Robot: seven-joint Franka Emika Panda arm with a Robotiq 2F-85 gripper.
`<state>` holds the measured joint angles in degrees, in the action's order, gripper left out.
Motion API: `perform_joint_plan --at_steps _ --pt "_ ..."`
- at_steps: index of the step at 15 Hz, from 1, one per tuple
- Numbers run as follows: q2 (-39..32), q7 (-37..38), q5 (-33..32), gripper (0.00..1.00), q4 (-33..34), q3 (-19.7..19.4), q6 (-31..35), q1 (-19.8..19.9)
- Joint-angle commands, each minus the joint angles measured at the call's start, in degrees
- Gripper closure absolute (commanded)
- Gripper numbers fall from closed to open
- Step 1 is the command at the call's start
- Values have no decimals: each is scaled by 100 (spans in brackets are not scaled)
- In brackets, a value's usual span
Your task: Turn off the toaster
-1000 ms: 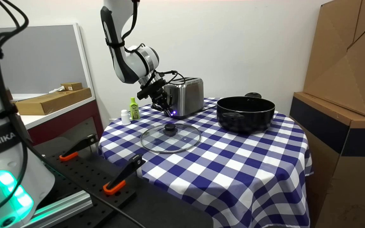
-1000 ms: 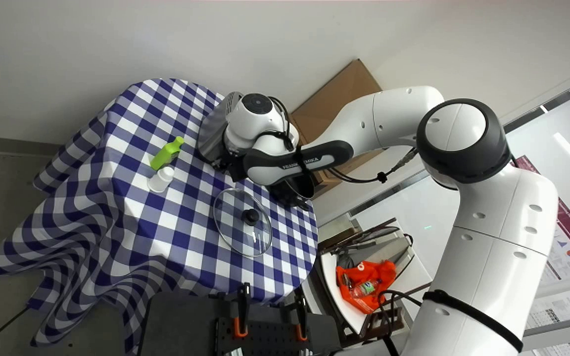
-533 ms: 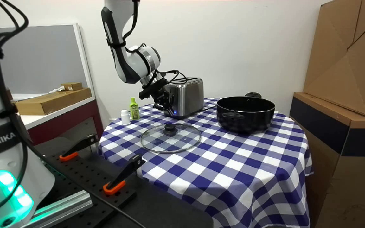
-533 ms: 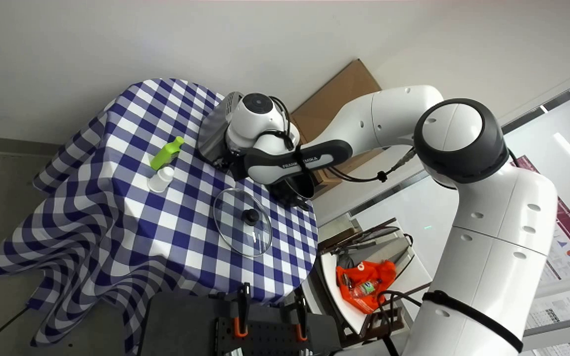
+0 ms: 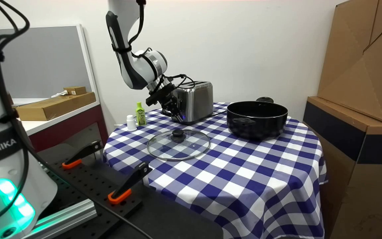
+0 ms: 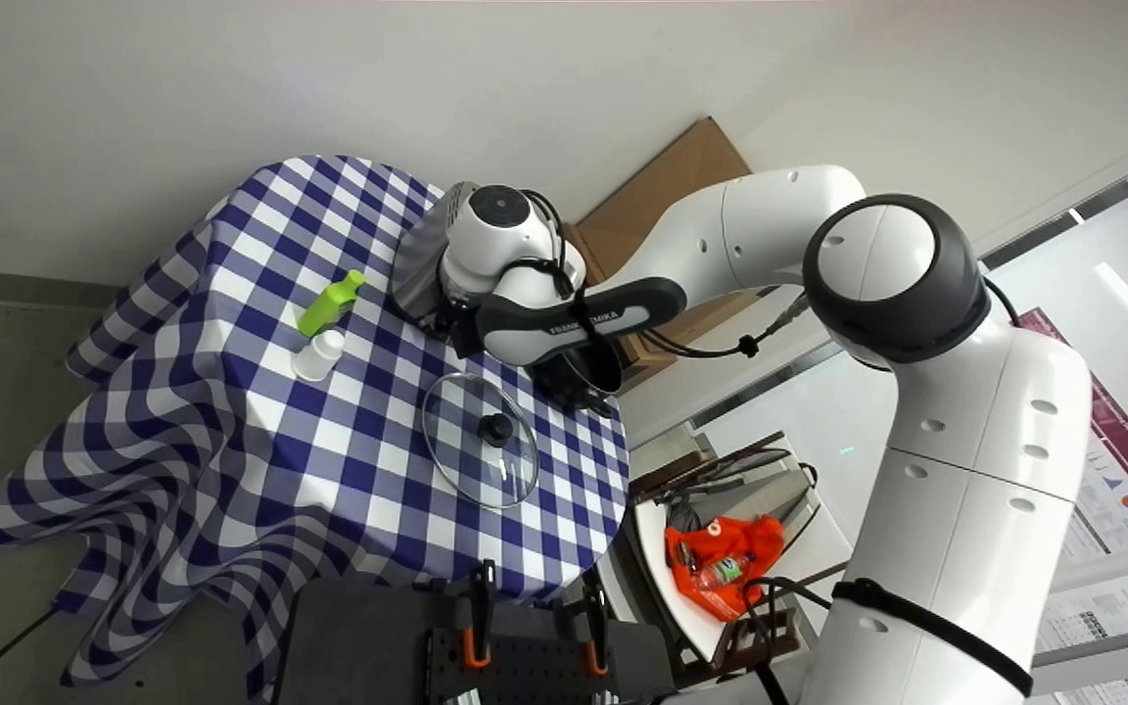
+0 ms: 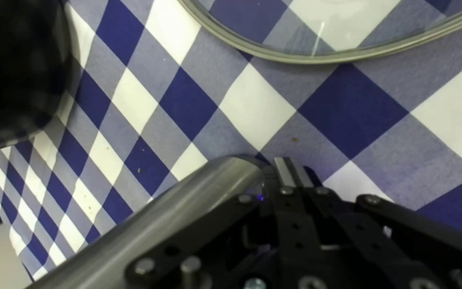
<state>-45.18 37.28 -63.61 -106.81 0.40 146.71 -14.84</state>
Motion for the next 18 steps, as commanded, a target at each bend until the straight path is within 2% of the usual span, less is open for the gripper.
perform_joint_plan --at_steps 1,5,9,18 --pt "-188 181 -125 100 238 -146 86 -140" --pt "-167 436 -298 100 254 -232 97 -229" --pt "-80 968 -743 100 179 -289 95 -335" --pt "35 1737 -1494 100 32 -64 10 -189"
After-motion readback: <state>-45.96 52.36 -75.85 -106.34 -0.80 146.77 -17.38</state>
